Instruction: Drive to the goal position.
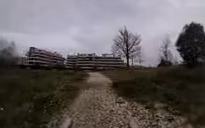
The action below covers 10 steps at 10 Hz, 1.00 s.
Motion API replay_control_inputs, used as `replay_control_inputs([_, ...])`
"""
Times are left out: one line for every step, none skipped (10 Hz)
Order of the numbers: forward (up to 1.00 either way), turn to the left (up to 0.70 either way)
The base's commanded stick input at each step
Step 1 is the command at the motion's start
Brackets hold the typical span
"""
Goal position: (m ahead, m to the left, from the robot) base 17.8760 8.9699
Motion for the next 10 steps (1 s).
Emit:
replay_control_inputs([0.5,0.0])
replay_control_inputs([0.5,0.0])
replay_control_inputs([0.5,0.0])
replay_control_inputs([0.5,0.0])
replay_control_inputs([0.5,0.0])
replay_control_inputs([0.5,0.0])
replay_control_inputs([0.5,0.0])
replay_control_inputs([0.5,0.0])
replay_control_inputs([0.5,0.0])
replay_control_inputs([0.5,0.0])
